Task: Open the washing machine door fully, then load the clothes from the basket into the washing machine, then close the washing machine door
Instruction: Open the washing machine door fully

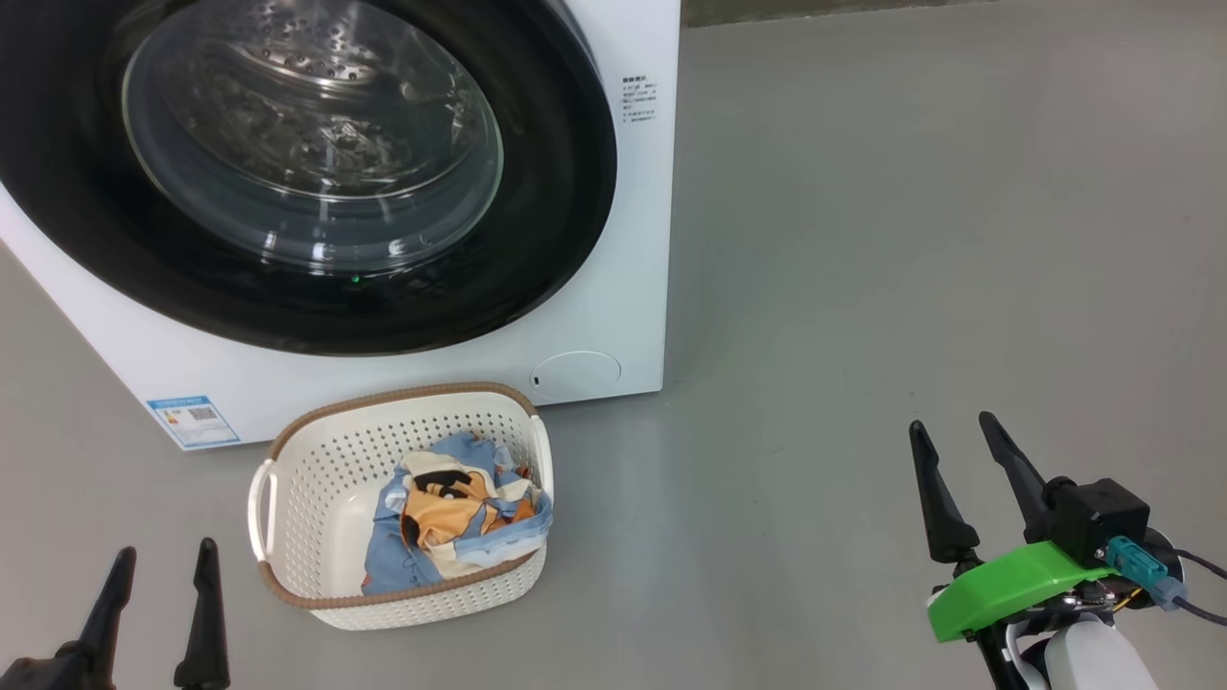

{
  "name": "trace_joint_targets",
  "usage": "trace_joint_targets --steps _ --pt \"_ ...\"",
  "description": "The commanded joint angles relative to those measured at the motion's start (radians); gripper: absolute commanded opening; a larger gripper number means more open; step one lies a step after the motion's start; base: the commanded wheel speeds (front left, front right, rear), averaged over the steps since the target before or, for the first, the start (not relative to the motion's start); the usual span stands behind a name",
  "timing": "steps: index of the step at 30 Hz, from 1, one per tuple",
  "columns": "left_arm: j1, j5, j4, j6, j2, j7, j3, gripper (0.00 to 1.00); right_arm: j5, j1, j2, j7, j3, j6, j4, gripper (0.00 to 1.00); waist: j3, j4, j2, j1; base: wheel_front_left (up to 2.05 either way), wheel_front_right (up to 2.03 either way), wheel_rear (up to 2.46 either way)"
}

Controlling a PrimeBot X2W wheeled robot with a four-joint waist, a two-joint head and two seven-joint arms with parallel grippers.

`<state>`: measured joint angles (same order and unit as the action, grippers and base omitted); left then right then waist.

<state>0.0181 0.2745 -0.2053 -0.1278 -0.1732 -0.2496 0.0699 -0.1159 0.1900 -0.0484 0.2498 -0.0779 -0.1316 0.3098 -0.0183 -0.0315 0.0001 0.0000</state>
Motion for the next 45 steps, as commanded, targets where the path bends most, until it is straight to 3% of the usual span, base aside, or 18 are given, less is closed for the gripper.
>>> trace_joint_targets --steps 1,13,18,24,26,27,29,35,45 --pt "-0.014 -0.009 0.031 -0.003 -0.019 -0.012 0.034 1.00 -0.007 0.042 -0.002 0.012 0.021 0.001 -0.021 1.00 -0.001 0.001 -0.0001 0.0000 0.00 0.00 0.00" --pt "-0.004 -0.008 0.085 -0.003 -0.008 -0.012 0.024 1.00 -0.096 0.140 -0.002 0.012 -0.020 0.001 -0.036 1.00 -0.042 0.021 -0.0001 0.0000 0.00 0.00 0.00" --pt "-0.010 0.001 0.100 -0.003 -0.010 -0.012 0.015 1.00 -0.224 0.221 -0.002 0.012 -0.055 0.001 -0.017 1.00 -0.077 0.039 -0.0001 0.0000 0.00 0.00 0.00" --pt "-0.023 0.013 0.098 -0.003 -0.015 -0.012 0.005 1.00 -0.503 0.296 -0.002 0.012 -0.084 0.001 0.067 1.00 -0.105 0.059 -0.0001 0.0000 0.00 0.00 0.00" --pt "-0.026 0.017 0.097 -0.003 -0.016 -0.012 0.002 1.00 -0.598 0.319 -0.002 0.012 -0.081 0.001 0.104 0.45 -0.112 0.064 -0.0001 0.0000 0.00 0.00 0.00" --pt "-0.026 0.017 0.097 -0.003 -0.016 -0.012 0.002 1.00 -0.598 0.319 -0.002 0.012 -0.081 0.001 0.104 0.45 -0.112 0.064 -0.0001 0.0000 0.00 0.00 0.00" --pt "-0.027 0.020 0.096 -0.003 -0.017 -0.012 0.000 1.00 -0.665 0.340 -0.002 0.012 -0.085 0.001 0.133 0.00 -0.119 0.069 -0.0001 0.0000 0.00 0.00 0.00" --pt "-0.034 0.028 0.097 -0.003 -0.016 -0.012 -0.001 1.00 -0.789 0.407 -0.002 -0.006 -0.087 0.001 0.190 0.00 -0.144 0.076 -0.0001 0.0000 0.00 0.00 0.00" --pt "-0.063 0.047 0.105 -0.003 -0.025 -0.012 -0.014 1.00 -0.881 0.539 -0.002 -0.168 -0.128 0.001 0.256 0.00 -0.205 0.083 -0.0001 0.0000 0.00 0.00 0.00"
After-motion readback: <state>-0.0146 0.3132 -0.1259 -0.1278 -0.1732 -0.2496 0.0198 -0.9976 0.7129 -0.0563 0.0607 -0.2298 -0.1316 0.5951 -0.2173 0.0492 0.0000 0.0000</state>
